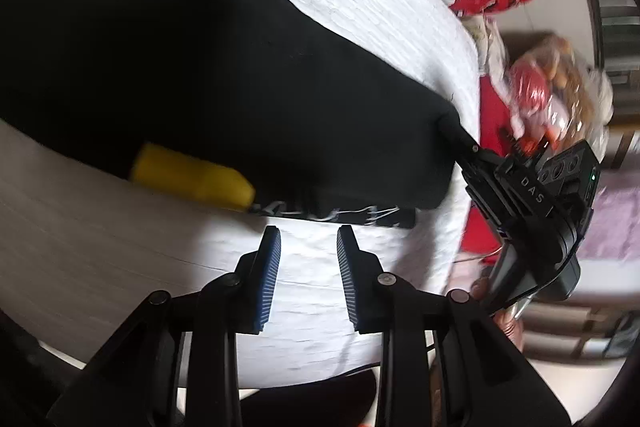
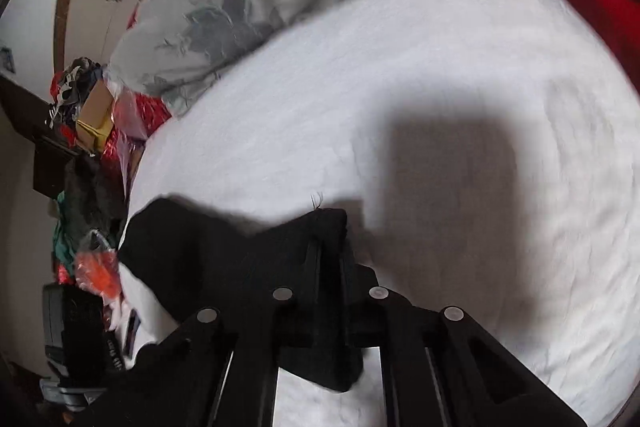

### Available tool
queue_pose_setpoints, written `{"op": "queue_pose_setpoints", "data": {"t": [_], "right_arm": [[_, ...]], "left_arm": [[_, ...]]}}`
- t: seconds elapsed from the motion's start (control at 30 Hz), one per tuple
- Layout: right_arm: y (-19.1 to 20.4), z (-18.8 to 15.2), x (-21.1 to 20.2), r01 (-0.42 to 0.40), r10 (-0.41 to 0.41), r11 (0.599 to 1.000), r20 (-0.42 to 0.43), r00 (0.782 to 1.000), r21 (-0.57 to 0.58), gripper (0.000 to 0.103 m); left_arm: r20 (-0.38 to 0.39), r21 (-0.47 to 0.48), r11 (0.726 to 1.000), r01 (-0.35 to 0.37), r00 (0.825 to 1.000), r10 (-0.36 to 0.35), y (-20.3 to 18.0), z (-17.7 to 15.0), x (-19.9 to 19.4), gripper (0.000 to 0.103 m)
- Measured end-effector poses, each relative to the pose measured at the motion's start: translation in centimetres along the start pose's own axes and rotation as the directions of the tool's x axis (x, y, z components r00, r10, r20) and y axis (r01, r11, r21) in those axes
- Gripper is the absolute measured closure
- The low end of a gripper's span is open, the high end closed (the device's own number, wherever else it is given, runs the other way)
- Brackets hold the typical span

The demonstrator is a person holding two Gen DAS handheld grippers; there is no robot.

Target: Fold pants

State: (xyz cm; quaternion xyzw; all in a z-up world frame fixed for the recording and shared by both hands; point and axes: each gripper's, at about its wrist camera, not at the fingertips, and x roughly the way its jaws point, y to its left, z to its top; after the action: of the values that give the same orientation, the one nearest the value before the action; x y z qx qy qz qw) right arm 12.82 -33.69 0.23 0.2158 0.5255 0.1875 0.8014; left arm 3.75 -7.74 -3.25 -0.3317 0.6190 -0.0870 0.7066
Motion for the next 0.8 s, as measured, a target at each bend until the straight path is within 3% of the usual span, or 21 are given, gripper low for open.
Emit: {"op": "queue_pose_setpoints", "data": {"t": [0.17,0.23,0.3,0.33,0.47,0.57,0.6,0.63,0.8], "right_arm": [[0.0,0.8,0.3,-0.001,0.001,1.000,-0.040,0.999,0.007,0.085],[-0.9,0.2,-0.4,-0.012,0.013,0.999,-0.045,0.999,0.039,0.066],[-1.8,-0.2,-0.8,-0.027,0.030,0.997,-0.043,0.999,0.071,0.057],[-2.5,-0.6,-0.8,-0.069,0.076,0.991,-0.052,0.996,0.111,0.056],[-2.7,-1.2,0.0,-0.097,0.109,0.987,-0.085,0.990,0.131,0.056],[-1.3,-1.6,0.7,-0.031,0.035,0.999,-0.119,0.992,0.041,0.063],[-1.0,-1.7,0.8,-0.023,0.025,1.000,-0.121,0.992,0.018,0.082],[-0.7,-1.8,1.0,-0.023,0.024,1.000,-0.133,0.991,0.004,0.093],[-0.7,-2.0,0.3,-0.013,0.015,1.000,-0.116,0.993,0.018,0.090]], "left_arm": [[-0.027,-0.040,0.998,0.057,0.998,-0.059,-1.6,-0.6,1.9,0.077],[-0.022,-0.066,0.995,0.075,0.997,-0.077,-1.4,-0.7,2.1,0.077],[-0.018,-0.090,0.992,0.088,0.996,-0.090,-1.0,-0.7,2.1,0.077],[-0.021,-0.095,0.991,0.089,0.996,-0.091,-0.7,-0.7,1.9,0.077],[-0.004,-0.125,0.987,0.101,0.995,-0.102,0.6,0.2,0.5,0.077],[0.041,-0.143,0.983,0.117,0.993,-0.112,1.2,1.0,-0.6,0.077],[0.050,-0.155,0.981,0.117,0.993,-0.110,1.6,1.2,-0.8,0.077],[0.052,-0.167,0.979,0.118,0.992,-0.111,1.9,1.4,-0.7,0.077],[0.033,-0.171,0.980,0.103,0.995,-0.099,1.9,2.0,0.6,0.077]]}}
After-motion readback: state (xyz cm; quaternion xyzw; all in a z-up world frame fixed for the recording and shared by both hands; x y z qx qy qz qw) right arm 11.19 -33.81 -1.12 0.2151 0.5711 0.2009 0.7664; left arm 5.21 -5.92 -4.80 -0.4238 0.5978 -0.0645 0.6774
